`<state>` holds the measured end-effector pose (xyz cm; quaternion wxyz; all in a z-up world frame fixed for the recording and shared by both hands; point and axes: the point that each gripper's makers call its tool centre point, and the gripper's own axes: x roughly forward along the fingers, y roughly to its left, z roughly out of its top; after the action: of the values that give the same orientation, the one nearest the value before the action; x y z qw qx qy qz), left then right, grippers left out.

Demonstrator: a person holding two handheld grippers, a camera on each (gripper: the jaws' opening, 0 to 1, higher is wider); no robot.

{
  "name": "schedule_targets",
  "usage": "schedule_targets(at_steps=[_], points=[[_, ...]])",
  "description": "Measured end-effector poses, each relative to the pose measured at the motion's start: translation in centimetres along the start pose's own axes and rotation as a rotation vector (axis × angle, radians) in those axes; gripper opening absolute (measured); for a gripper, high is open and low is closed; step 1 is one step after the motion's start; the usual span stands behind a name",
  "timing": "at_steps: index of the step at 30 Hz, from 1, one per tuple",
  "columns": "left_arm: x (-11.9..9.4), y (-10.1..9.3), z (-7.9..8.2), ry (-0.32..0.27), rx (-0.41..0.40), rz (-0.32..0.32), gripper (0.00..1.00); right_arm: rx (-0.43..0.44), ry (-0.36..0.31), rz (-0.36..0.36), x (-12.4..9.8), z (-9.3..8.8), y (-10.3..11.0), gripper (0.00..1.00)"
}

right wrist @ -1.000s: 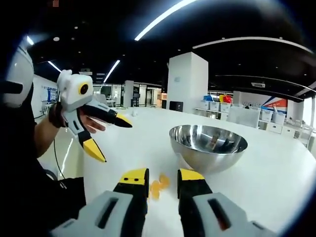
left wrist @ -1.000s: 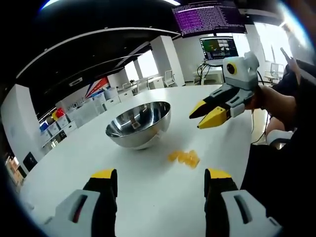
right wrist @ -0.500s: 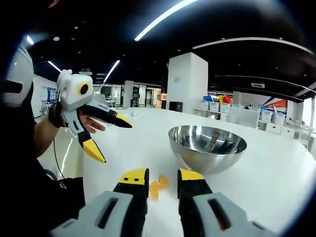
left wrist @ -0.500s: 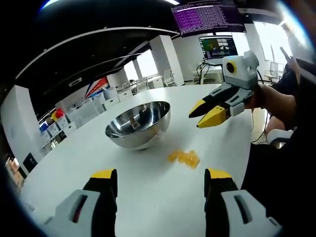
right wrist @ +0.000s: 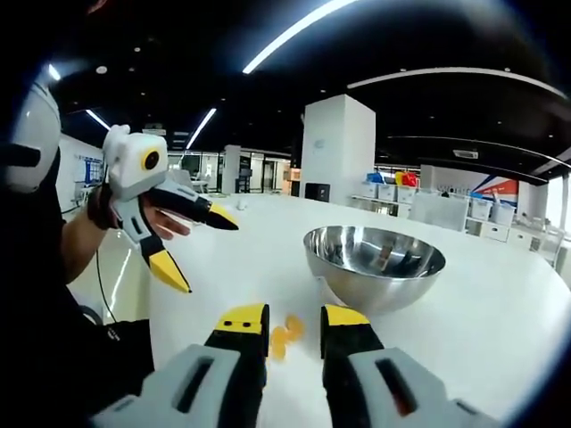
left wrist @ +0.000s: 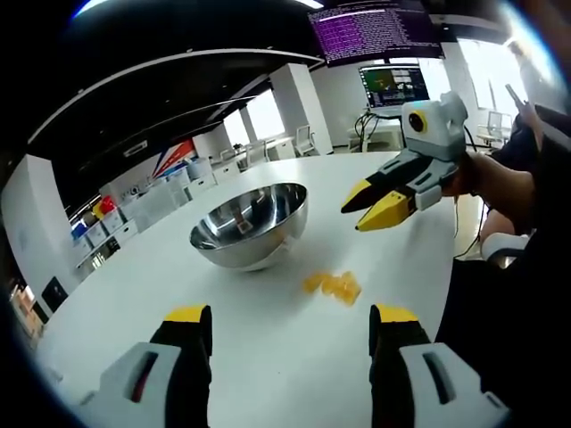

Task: Pick up the QQ candy scattered on the table and place it into the stainless steel bowl on the table

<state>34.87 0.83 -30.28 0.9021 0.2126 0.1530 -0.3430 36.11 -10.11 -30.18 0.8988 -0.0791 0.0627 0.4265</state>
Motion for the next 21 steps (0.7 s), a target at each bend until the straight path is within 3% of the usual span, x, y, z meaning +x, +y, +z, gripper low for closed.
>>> schedule_targets(at_steps=[21], points=[[0.10,-0.02,-0.14,0.004,0.002,-0.003,0.71,0.000,0.005,0.001,0.07,-0.16,-0.07,0.21]])
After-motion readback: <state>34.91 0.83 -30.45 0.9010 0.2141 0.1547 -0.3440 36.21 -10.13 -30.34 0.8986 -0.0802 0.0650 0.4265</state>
